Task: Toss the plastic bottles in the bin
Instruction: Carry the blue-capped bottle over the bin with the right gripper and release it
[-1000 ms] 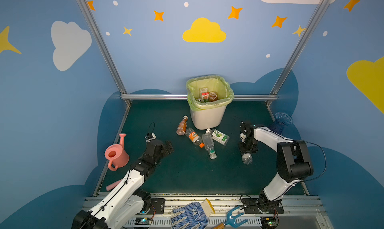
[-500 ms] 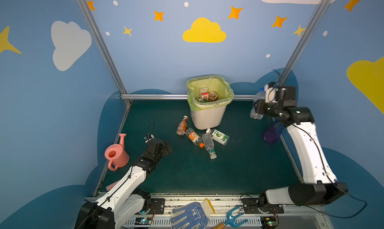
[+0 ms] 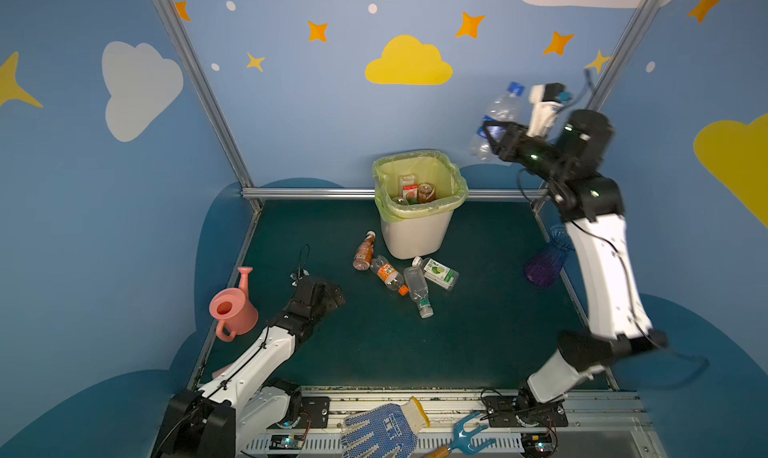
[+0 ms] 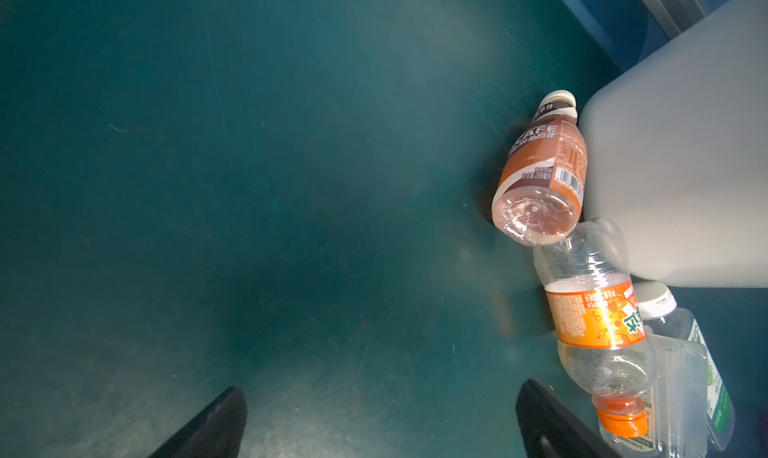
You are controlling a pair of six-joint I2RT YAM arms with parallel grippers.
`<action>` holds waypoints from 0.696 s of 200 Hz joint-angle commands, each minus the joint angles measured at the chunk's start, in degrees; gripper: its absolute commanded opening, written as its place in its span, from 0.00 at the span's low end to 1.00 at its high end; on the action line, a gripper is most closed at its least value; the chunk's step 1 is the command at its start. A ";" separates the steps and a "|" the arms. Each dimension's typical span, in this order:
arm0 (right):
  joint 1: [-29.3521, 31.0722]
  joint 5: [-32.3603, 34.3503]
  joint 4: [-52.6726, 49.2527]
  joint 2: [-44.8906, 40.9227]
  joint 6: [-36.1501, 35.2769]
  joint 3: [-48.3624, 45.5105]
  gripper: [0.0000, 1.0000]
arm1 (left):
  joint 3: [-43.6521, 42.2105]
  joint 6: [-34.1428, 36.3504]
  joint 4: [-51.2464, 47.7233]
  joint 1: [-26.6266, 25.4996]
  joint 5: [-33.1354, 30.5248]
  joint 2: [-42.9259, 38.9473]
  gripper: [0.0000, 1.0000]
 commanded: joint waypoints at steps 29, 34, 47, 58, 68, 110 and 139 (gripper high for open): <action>3.47 2.20 -26.05 17.13 -4.39 33.17 0.81 | 0.56 0.49 -0.63 0.30 1.30 -0.11 1.00; 3.57 3.04 -23.36 14.07 -4.63 29.06 0.85 | 0.55 0.48 -0.70 0.32 1.49 -0.26 1.00; 4.37 5.90 -12.59 3.62 -5.15 13.86 0.90 | 0.72 0.64 -0.84 0.33 2.24 -0.42 1.00; 4.60 7.54 -2.23 -5.18 -4.64 -0.69 0.94 | 1.19 1.25 -1.47 0.25 3.44 -0.30 1.00; 4.26 8.50 1.95 -10.11 -4.01 -8.00 0.96 | 2.00 2.38 -2.12 0.24 4.64 -0.01 1.00; 1.10 9.34 -0.56 -17.98 -4.39 -16.19 0.97 | 4.19 4.54 -3.26 -0.11 7.00 0.79 1.00; -2.46 8.37 2.89 -25.23 -2.03 -30.83 0.97 | 4.00 3.50 -2.82 -1.31 6.42 -0.97 1.00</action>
